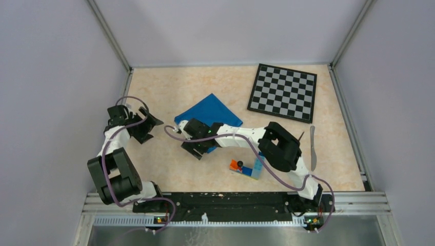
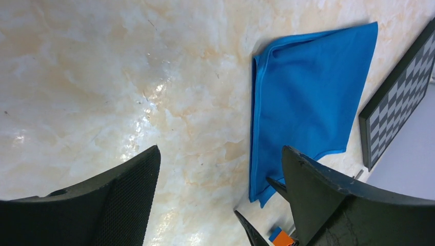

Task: Fold the napkin into a case and place the utensils inside
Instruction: Pick up the lower triangle-folded napkin from the center of the board.

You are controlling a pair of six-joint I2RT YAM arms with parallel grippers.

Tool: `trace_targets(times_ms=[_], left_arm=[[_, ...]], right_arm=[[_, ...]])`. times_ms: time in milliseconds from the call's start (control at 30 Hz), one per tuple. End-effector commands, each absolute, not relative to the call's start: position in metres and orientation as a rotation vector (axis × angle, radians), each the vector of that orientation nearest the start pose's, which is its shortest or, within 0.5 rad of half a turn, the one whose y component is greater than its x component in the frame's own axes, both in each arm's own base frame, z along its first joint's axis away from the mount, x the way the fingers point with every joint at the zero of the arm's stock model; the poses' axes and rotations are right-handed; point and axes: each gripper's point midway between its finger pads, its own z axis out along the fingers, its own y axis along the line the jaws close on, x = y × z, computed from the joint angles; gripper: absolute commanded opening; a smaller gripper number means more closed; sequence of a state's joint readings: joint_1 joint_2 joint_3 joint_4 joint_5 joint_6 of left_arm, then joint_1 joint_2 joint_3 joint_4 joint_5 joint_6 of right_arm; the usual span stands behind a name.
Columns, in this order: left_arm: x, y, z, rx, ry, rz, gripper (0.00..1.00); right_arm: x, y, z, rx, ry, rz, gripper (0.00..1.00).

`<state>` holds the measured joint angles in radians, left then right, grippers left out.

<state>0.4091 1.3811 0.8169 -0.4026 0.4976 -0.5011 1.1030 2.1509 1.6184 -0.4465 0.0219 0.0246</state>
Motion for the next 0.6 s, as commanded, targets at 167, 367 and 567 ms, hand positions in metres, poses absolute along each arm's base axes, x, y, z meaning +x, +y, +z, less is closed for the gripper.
trace_targets(times_ms=[167, 367, 567], left_arm=[[0.32, 0.024, 0.105, -0.831, 2.277, -0.723, 0.91], [0.317, 0.022, 0.106, -0.824, 2.267, -0.721, 0.92], [0.312, 0.016, 0.102, -0.842, 2.255, -0.756, 0.92]], right_arm=[[0.241, 0.436, 0.002, -1.28, 2.298, 0.249, 0.61], [0.244, 0.409, -0.021, -1.249, 2.312, 0.095, 0.4], [0.257, 0.4, -0.022, -1.195, 2.245, -0.06, 0.08]])
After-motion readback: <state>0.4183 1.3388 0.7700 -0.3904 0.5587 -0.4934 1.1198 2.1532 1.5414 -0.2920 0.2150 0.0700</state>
